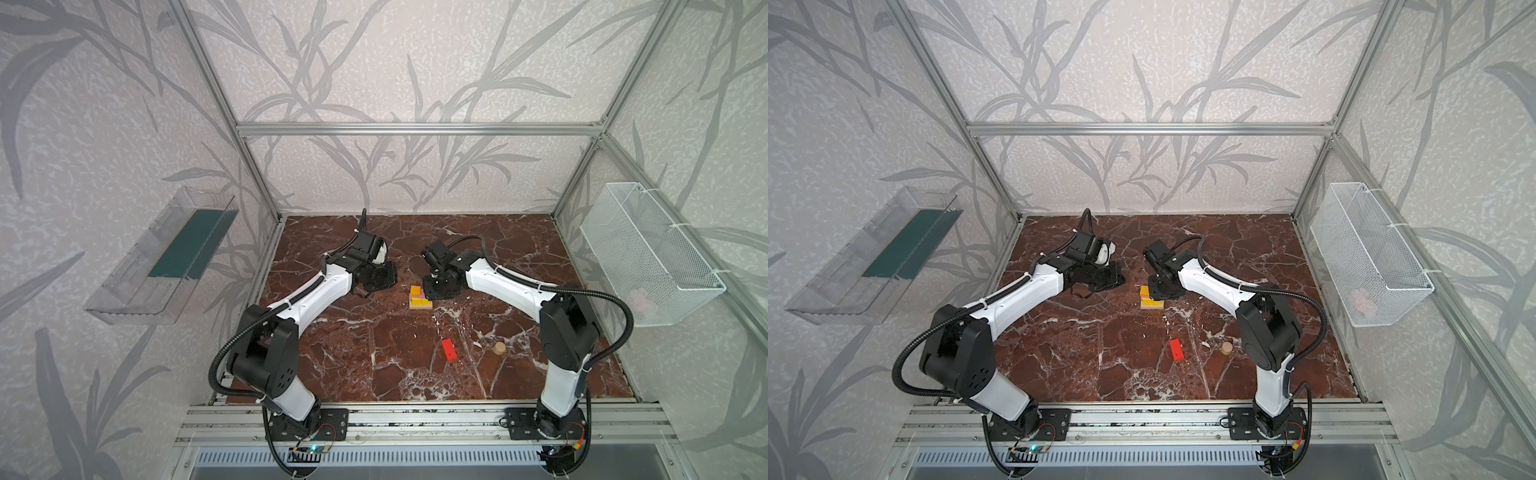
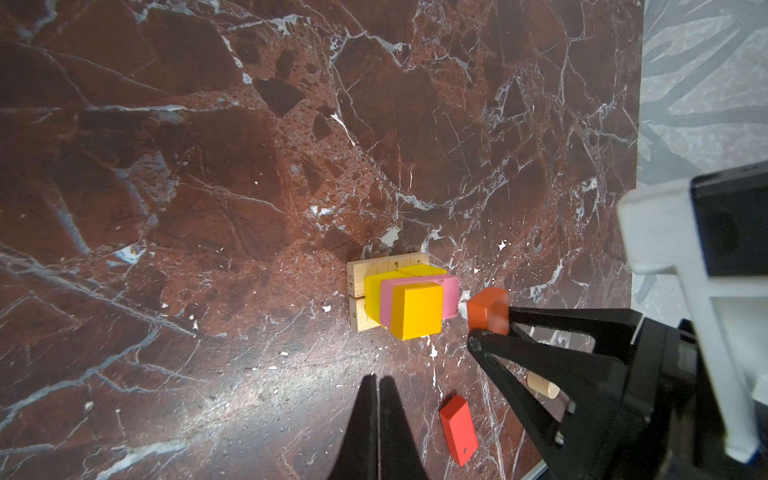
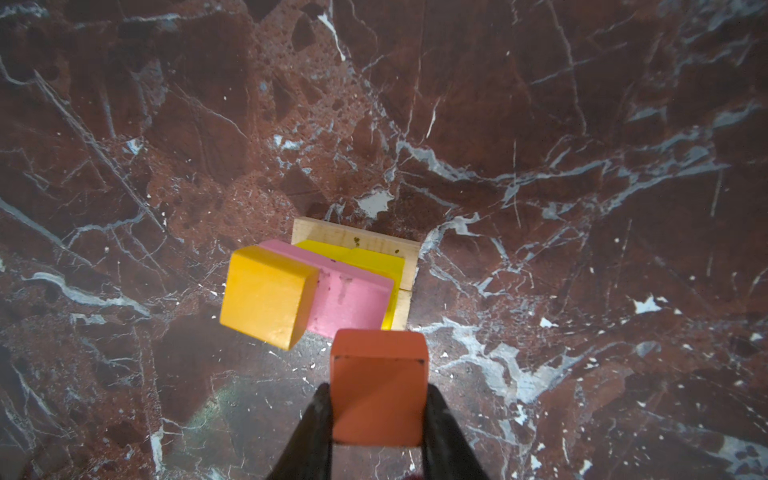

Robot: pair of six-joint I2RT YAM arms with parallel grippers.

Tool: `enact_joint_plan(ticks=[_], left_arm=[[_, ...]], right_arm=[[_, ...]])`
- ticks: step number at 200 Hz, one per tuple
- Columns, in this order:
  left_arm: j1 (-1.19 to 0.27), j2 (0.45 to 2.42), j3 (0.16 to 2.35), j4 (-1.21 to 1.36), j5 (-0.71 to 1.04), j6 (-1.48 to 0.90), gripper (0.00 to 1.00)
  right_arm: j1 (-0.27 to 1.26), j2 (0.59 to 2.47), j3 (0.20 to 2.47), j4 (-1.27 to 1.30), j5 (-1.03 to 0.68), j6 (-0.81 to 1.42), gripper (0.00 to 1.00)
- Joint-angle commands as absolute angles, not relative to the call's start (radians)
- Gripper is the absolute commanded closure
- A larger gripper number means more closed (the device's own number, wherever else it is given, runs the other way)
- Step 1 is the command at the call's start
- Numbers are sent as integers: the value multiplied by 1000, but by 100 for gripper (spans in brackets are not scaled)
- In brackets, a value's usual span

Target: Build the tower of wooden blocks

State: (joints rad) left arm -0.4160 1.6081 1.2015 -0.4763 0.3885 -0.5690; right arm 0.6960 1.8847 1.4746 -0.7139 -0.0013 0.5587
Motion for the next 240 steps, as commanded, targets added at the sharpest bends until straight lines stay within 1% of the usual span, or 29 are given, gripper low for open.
enact_joint_plan(ticks=[1,42,63,155,240], left_arm=[[-413,1620,1200,-464,400,-572,100],[-413,1629,1203,-460,406,-573,100],[-413,1632,1203,-459,408,-573,100],[-413,1634,1203,-458,410,-574,100],[-413,1633,1204,-460,410,-574,100]], right_arm=[[701,1905,1510,-713,-4,575,79],[701,1925,1525,-708,-6,581,79],[701,1934,1532,-706,-9,583,76],[701,1951,1549,-707,-9,588,73],[701,1956,1557,-706,-12,589,64]])
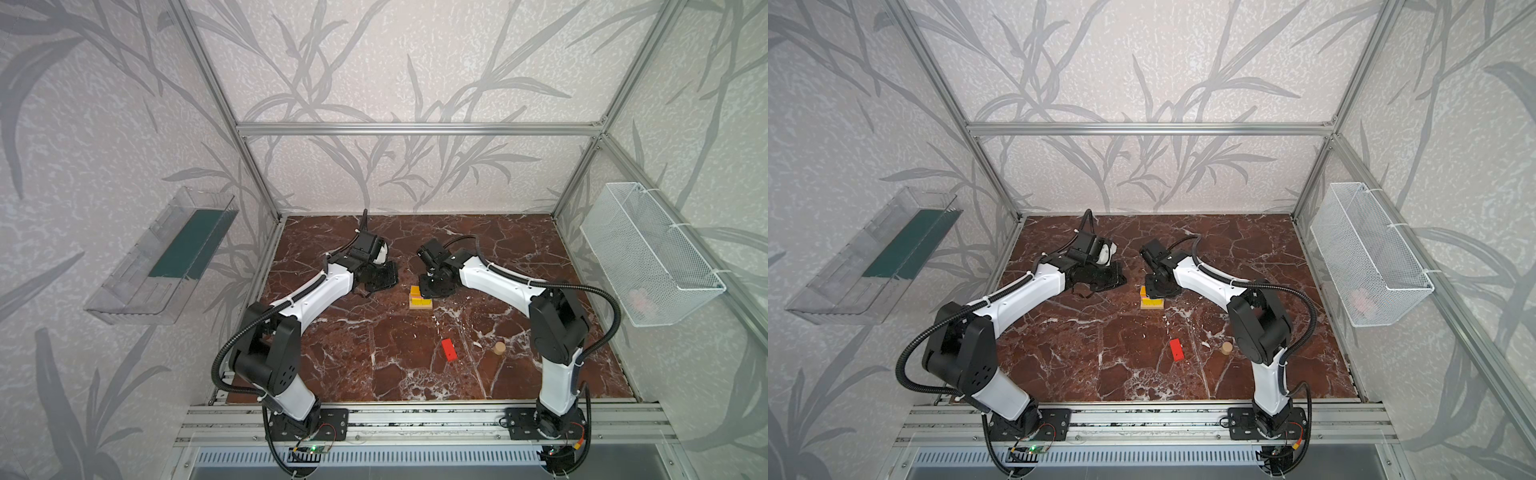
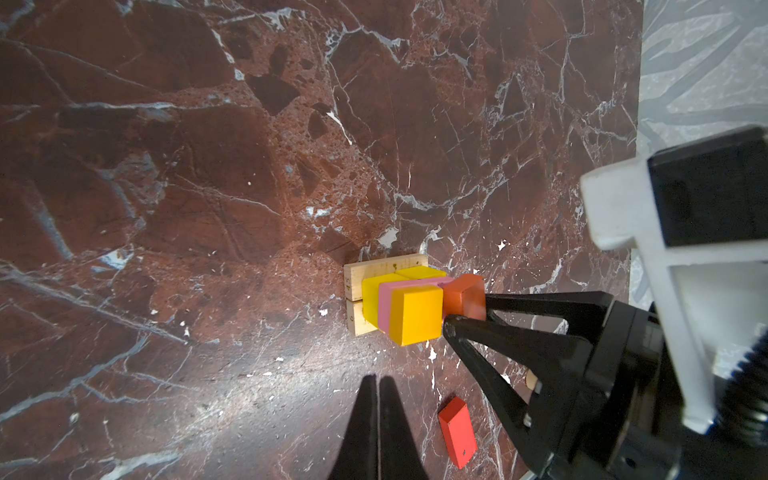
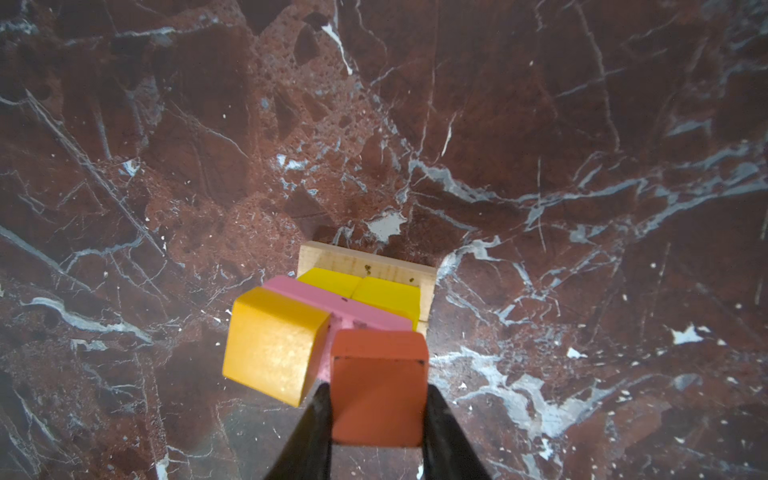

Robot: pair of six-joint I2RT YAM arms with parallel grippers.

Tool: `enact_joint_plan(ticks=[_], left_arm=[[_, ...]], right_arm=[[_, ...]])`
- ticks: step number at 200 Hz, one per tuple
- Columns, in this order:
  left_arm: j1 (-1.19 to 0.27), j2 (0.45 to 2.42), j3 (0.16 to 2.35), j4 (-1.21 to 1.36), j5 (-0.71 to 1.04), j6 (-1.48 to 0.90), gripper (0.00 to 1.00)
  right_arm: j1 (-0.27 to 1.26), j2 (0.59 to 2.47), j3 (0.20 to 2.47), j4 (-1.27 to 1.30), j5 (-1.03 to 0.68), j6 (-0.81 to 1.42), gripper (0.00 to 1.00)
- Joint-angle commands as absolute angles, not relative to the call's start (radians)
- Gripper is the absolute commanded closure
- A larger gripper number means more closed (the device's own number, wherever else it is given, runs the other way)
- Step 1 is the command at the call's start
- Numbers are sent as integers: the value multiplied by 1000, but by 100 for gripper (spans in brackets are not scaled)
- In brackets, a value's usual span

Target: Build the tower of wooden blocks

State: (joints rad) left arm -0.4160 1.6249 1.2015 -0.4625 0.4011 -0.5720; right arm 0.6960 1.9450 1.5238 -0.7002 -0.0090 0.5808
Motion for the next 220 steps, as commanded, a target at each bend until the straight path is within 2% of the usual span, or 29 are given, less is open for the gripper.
enact_joint_plan(ticks=[1,220], left_arm=[[-413,1633,1204,-460,410,-574,100],[-414,1632,1206,-462,408,-574,100]], right_arm=[[701,1957,1558,-706,-12,589,64],[704,1916,1548,-705,-9,595,56]])
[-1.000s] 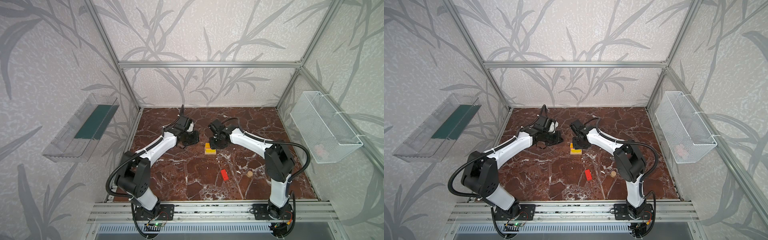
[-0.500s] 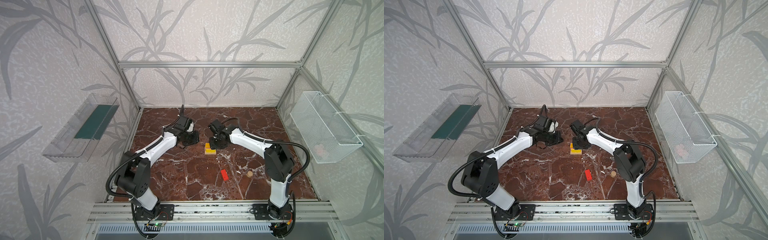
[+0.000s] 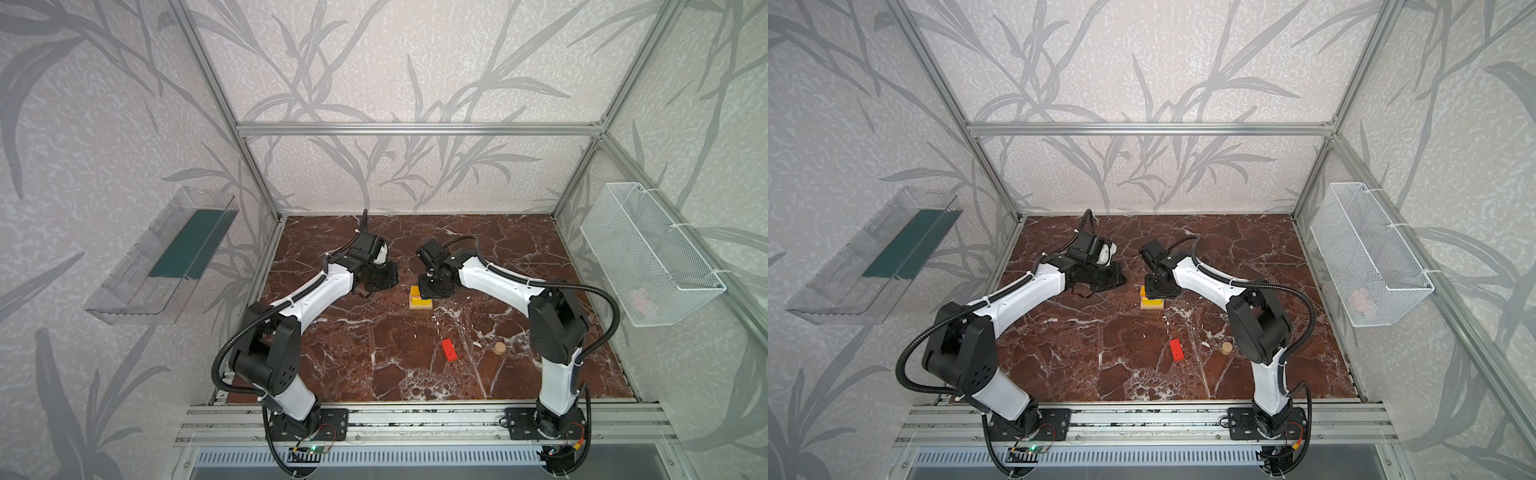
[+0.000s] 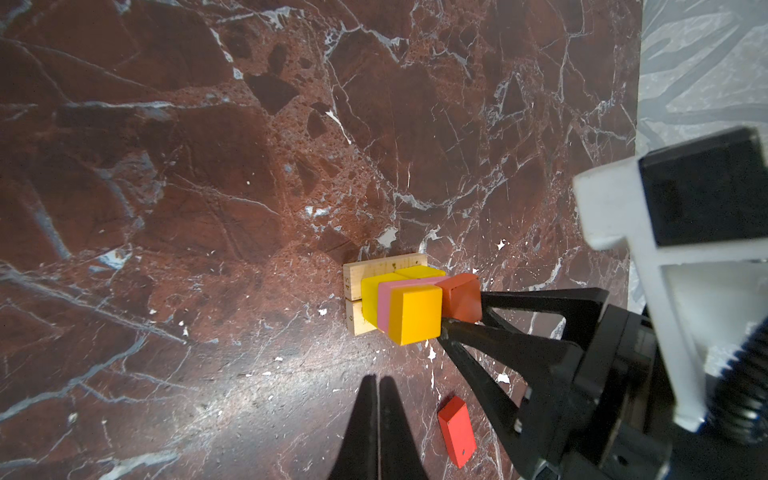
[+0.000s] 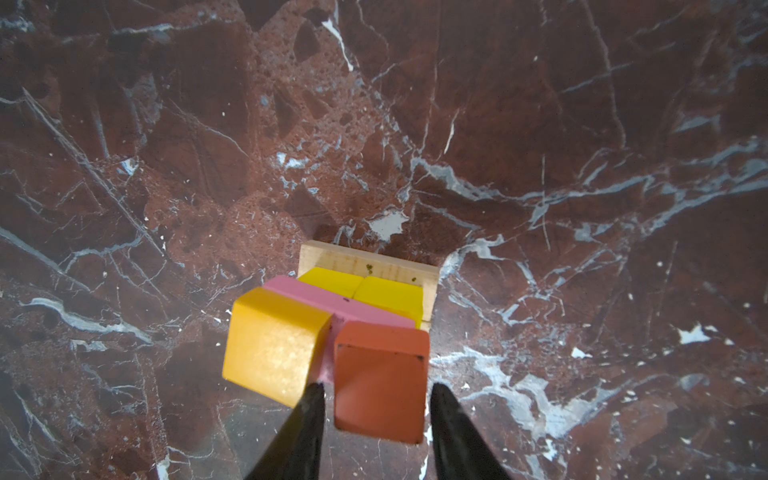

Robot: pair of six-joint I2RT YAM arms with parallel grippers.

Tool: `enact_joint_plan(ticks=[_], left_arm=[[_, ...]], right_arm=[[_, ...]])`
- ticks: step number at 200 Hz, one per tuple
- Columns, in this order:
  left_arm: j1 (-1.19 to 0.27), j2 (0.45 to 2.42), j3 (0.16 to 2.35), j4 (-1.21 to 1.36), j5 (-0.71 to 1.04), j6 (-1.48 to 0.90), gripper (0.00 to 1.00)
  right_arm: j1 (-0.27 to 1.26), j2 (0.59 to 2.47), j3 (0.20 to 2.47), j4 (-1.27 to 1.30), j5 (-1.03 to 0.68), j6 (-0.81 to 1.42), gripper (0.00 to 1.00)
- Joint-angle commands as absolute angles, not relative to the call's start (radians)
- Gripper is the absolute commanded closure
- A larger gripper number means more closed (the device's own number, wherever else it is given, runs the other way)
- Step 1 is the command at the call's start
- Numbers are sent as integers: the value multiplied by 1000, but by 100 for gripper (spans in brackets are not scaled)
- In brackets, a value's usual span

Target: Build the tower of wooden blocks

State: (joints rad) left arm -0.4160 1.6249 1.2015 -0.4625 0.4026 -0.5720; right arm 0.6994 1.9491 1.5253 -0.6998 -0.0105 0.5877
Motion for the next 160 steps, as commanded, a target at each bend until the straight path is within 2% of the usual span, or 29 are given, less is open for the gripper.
enact_joint_plan(ticks=[1,109,160], left_arm=[[-413,1632,1206,-462,408,-574,100],[-415,1695,1231,-461,410,-580,99],[-416,1764,1262,-468,408,-583,100]], right_arm=[[704,1916,1548,-705,-9,595,56],[705,1792,1438,-651,0,612,47],[676,1787,1397,-569,-40,611,53]])
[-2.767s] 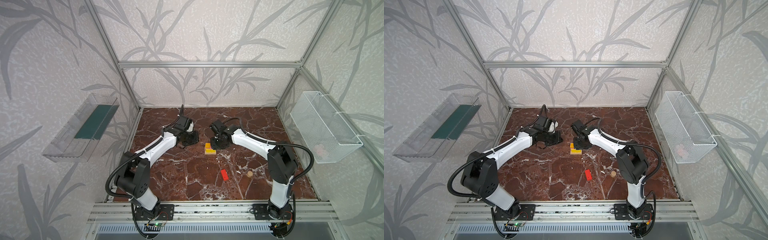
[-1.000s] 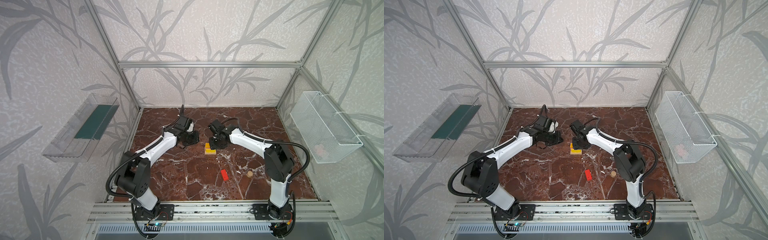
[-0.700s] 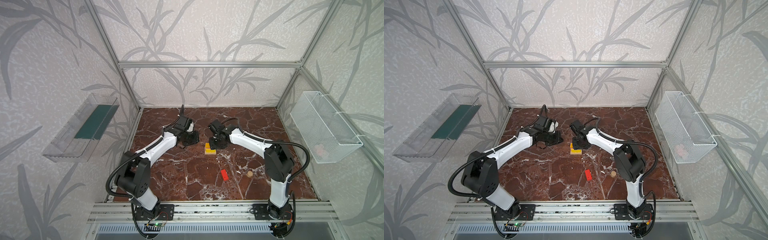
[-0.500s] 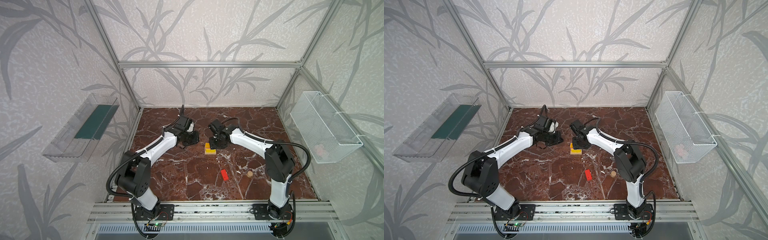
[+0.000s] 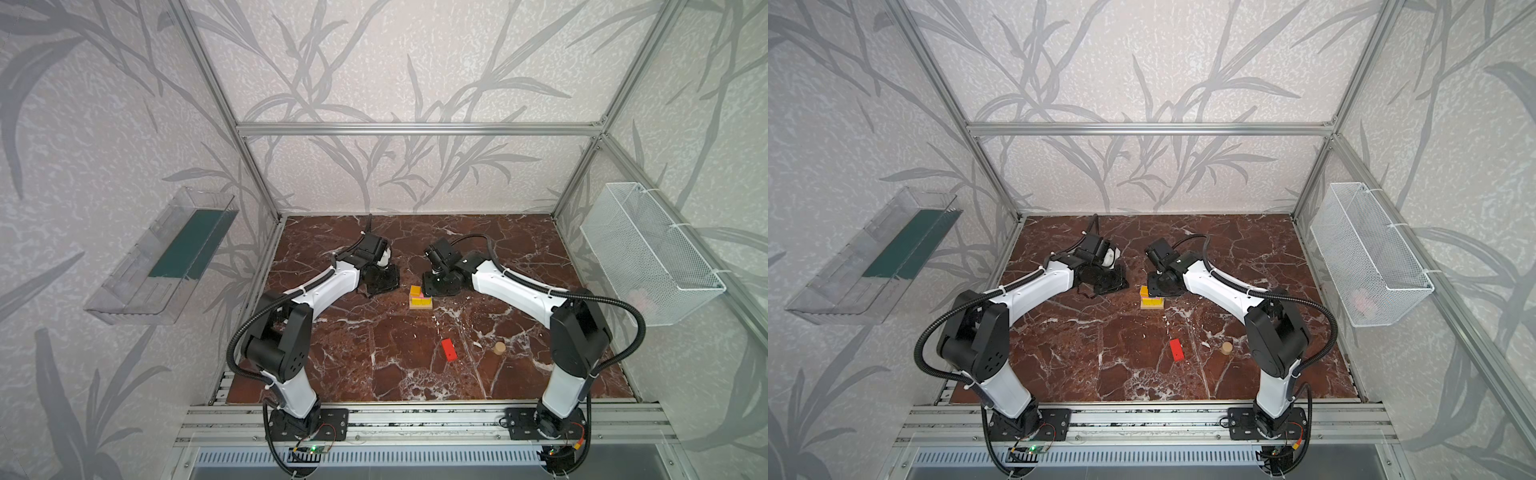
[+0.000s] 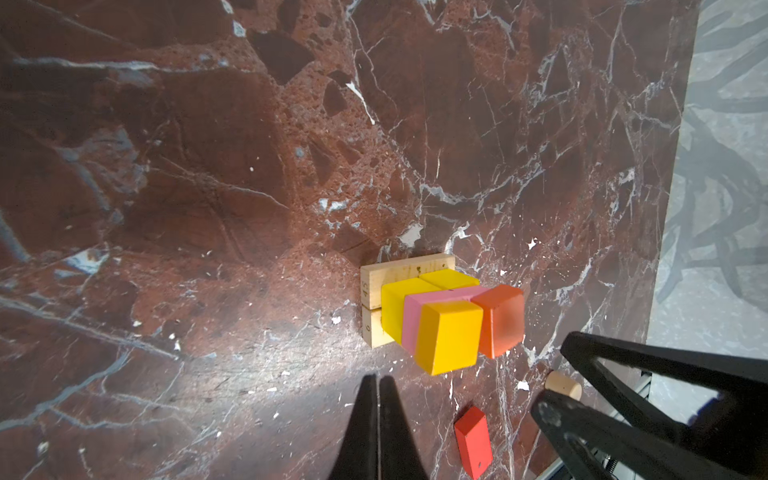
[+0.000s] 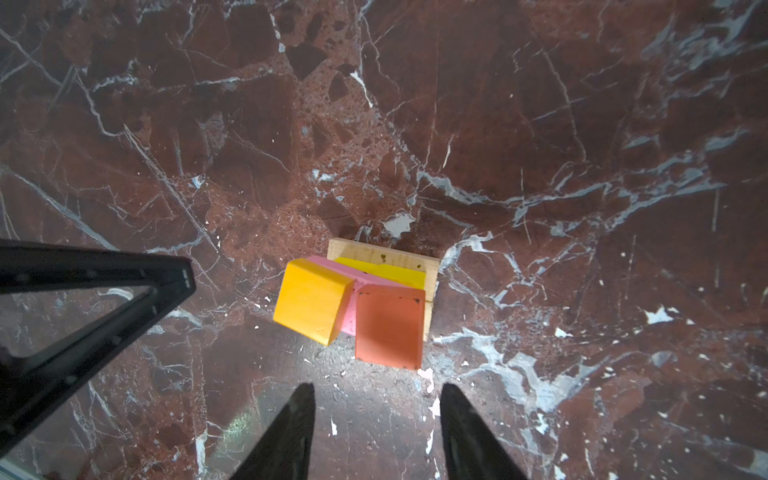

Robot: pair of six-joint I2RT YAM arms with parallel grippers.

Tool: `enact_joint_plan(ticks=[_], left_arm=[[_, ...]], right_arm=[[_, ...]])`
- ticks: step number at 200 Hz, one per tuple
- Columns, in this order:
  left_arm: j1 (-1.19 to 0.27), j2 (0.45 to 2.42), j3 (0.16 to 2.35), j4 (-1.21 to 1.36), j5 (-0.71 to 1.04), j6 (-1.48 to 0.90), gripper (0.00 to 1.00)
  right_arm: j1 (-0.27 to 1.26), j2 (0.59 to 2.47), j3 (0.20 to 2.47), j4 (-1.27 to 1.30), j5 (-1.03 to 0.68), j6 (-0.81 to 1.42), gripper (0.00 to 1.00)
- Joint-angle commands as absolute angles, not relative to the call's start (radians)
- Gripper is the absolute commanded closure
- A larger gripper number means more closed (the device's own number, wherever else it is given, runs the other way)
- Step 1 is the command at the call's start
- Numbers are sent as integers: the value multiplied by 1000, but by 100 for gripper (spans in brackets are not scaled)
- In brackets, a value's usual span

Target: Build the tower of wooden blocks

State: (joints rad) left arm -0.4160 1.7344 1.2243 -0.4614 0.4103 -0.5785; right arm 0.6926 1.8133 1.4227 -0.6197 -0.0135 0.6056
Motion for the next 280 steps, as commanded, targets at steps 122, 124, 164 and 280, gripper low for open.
enact_joint_plan(ticks=[122,124,164,280], left_arm=[[-440,1863,1333,-500,405,-585,100],[-441,1863,1334,-500,406,-585,100],[-461,1881,1346,-503,405,-592,100],[-501,1913,1364,-522,388,-606,100]], right_arm=[[634,1802,1371,-501,-93,619,51],[634,1801,1371,-501,-95,619,51],[631,1796,1366,-491,-98,621,50],[626,1771,1315,-444,-118,631,50]])
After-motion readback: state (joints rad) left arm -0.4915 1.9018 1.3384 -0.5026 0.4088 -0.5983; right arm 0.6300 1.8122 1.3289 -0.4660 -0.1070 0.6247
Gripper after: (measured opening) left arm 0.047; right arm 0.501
